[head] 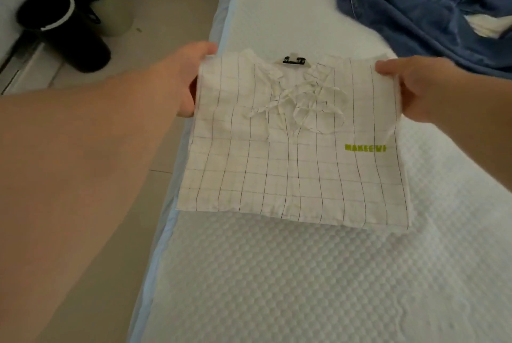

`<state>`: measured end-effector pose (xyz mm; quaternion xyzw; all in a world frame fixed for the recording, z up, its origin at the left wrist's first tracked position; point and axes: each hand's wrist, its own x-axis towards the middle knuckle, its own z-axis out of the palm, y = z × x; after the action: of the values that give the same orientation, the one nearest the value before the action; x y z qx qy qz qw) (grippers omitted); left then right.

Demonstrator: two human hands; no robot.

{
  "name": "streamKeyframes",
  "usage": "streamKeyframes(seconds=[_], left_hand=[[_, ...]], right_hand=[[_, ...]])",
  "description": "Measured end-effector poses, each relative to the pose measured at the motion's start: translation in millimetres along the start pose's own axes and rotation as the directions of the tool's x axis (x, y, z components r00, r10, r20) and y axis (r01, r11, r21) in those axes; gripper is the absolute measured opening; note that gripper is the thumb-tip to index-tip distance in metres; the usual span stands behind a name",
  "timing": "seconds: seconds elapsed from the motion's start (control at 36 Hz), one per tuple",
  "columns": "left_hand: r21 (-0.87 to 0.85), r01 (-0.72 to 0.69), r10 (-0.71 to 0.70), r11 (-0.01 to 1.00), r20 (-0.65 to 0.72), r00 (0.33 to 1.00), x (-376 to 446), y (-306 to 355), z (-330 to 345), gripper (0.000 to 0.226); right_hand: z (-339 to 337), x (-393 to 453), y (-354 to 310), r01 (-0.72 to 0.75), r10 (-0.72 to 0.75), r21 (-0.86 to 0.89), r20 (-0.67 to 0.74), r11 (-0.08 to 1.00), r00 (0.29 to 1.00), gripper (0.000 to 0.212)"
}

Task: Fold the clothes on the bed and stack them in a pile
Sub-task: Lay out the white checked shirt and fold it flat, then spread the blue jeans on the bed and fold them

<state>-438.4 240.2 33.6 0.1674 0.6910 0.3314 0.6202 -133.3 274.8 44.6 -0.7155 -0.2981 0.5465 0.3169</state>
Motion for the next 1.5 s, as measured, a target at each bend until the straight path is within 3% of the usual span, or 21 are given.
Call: streamKeyframes(seconds=[0.08, 0.17, 0.22, 0.28, 0.33, 0.36, 0.42, 0.44, 0.5, 0.58, 0.72, 0.83, 0.89, 1.0, 1.14, 1.19, 1.36, 1.44, 1.5], left_hand=[[-0.008, -0.111, 0.111, 0.994, 0.009, 0.994, 1.8, 0.4, 5.5, 0.021], [0.014, -0.347, 0.347, 0.938, -0.068, 0.935, 5.6, 3.0, 6.3, 0.031], [0.142, -0.398, 0.414, 0.907, -0.120, 0.902, 6.9, 1.7, 5.9, 0.050], [0.420, -0.323, 0.434, 0.848, -0.201, 0.878, 9.3, -4.4, 7.0, 0.074], [0.654, -0.248, 0.511, 0.715, -0.248, 0.823, -2.5, -16.4, 12.0, 0.080], [0.737, -0.266, 0.576, 0.621, -0.199, 0.793, -11.7, -25.4, 17.0, 0.078], [0.869, -0.350, 0.702, 0.351, 0.003, 0.712, -30.5, -51.6, 30.6, 0.071], [0.895, -0.390, 0.723, 0.216, 0.121, 0.680, -39.0, -67.3, 37.9, 0.067], [0.901, -0.433, 0.631, 0.020, 0.324, 0.705, -53.2, -96.1, 50.6, 0.060], [0.909, -0.398, 0.457, -0.121, 0.407, 0.791, -55.7, -118.0, 55.7, 0.060], [0.924, -0.381, 0.431, -0.028, 0.355, 0.830, -73.8, -99.2, 66.7, 0.059], [0.816, -0.561, 0.596, 0.137, 0.384, 0.705, -131.5, -108.4, 112.6, 0.049], [0.745, -0.646, 0.586, 0.169, 0.451, 0.673, -160.0, -122.0, 148.0, 0.043], [0.711, -0.665, 0.470, 0.228, 0.518, 0.715, -182.3, -153.2, 219.1, 0.046], [0.845, -0.521, 0.258, 0.118, 0.481, 0.838, -143.1, -181.0, 297.2, 0.064], [0.880, -0.466, 0.233, 0.095, 0.436, 0.869, -122.2, -196.2, 318.3, 0.071], [0.912, -0.406, 0.368, -0.064, 0.400, 0.839, -87.5, -253.2, 334.5, 0.070], [0.918, -0.395, 0.346, -0.039, 0.383, 0.856, -78.1, -264.3, 339.2, 0.066], [0.923, -0.385, 0.352, -0.022, 0.368, 0.861, -72.4, -270.1, 340.5, 0.066]], right_hand=[[-4.0, 2.4, -1.5, 0.212, -0.213, -0.016, -0.067, 0.977, 0.975, 0.039], [-9.3, 2.9, 3.1, 0.314, -0.314, 0.001, -0.048, 0.949, 0.948, 0.053], [-11.1, 5.8, 8.9, 0.300, -0.304, -0.094, -0.041, 0.949, 0.952, 0.068], [-9.4, 4.1, 16.9, 0.278, -0.318, -0.341, -0.066, 0.898, 0.946, 0.080], [-4.5, -12.8, 28.4, 0.340, -0.452, -0.572, -0.061, 0.746, 0.890, 0.080], [-1.6, -23.5, 36.9, 0.410, -0.539, -0.633, -0.013, 0.656, 0.842, 0.077], [5.1, -40.5, 59.0, 0.524, -0.612, -0.714, 0.168, 0.465, 0.773, 0.067], [8.6, -45.9, 70.4, 0.534, -0.571, -0.762, 0.269, 0.366, 0.776, 0.063], [10.3, -49.7, 91.0, 0.497, -0.413, -0.835, 0.377, 0.236, 0.829, 0.060], [3.9, -50.7, 100.0, 0.472, -0.366, -0.850, 0.373, 0.234, 0.853, 0.059], [-23.0, -72.9, 90.8, 0.435, -0.449, -0.809, 0.243, 0.395, 0.860, 0.049], [-73.0, -97.1, 99.3, 0.332, -0.417, -0.840, 0.141, 0.430, 0.898, 0.043], [-104.7, -104.3, 106.6, 0.268, -0.359, -0.867, 0.112, 0.420, 0.927, 0.041], [-163.2, -101.2, 114.6, 0.202, -0.282, -0.930, 0.113, 0.307, 0.953, 0.043], [-214.8, -54.9, 92.9, 0.173, -0.338, -0.940, 0.067, 0.295, 0.939, 0.046], [-228.2, -30.8, 85.2, 0.192, -0.376, -0.932, 0.067, 0.307, 0.924, 0.048], [-239.2, 47.4, 82.5, 0.300, -0.496, -0.919, 0.141, 0.257, 0.857, 0.063], [-235.8, 91.2, 72.5, 0.359, -0.557, -0.913, 0.198, 0.194, 0.807, 0.076], [-229.4, 118.4, 63.1, 0.375, -0.526, -0.902, 0.217, 0.214, 0.822, 0.081]])
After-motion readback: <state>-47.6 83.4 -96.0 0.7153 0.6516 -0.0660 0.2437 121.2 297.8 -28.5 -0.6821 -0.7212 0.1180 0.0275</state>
